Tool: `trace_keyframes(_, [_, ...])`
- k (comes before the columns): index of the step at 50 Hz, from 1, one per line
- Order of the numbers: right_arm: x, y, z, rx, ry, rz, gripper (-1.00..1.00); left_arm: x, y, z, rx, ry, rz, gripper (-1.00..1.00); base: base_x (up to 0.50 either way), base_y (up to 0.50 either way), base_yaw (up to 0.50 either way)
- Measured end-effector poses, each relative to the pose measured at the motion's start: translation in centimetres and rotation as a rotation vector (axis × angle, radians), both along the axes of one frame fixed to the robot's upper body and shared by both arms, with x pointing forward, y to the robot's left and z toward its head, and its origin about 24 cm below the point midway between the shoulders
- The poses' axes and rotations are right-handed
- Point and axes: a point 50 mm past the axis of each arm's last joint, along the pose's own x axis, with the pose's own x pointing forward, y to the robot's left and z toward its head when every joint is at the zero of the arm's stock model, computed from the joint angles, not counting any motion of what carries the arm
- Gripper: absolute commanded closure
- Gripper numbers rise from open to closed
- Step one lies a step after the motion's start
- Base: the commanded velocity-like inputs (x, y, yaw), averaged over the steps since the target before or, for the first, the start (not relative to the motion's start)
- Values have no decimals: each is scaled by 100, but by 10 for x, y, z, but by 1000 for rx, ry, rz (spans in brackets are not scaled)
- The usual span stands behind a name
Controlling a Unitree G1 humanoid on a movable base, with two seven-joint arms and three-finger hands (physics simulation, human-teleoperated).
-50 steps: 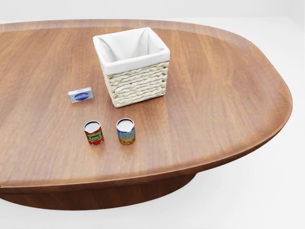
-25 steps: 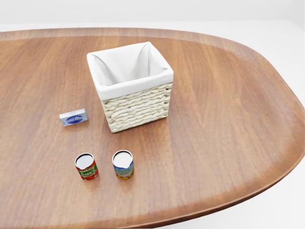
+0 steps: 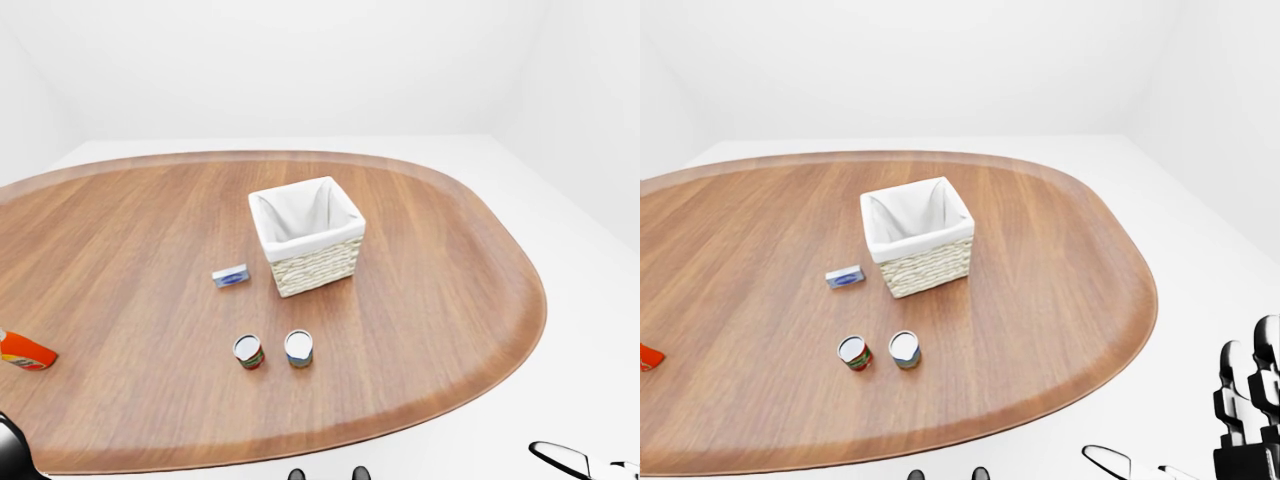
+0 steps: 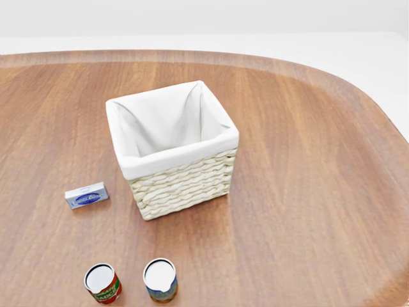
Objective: Pick up the tomato sauce, and put it in the basket.
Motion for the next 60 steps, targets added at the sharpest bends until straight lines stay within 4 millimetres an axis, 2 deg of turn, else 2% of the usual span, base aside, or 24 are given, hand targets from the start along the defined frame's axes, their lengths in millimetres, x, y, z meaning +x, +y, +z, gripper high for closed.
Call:
trace_keyframes(9, [1,1,0,1,-4,3,-100,1,0,-1,-3,5,3,-100,40,0,0])
trace_keyframes(21, [-3,0,-1,4,7,-17,-100,2,-1,-2,-2,10,2,-100,0,0,0])
trace_keyframes(27, [-3,0,-1,3,10,-22,-100,-3,-5,2,49,3,41,-100,0,0,0])
trace_keyframes(36, [-3,-1,-1,-1,9,-24,-100,-15,-25,8,269,29,163,-100,0,0,0])
trace_keyframes(43, [-3,-1,-1,-2,7,-23,-100,-17,-58,2,537,50,193,-100,0,0,0])
trace_keyframes(51, [-3,-1,-1,-4,6,-23,-100,1,-92,-25,816,277,121,-100,0,0,0])
trace_keyframes(60, [-2,0,-1,-5,4,-23,-100,19,-112,-61,1030,527,40,-100,0,0,0])
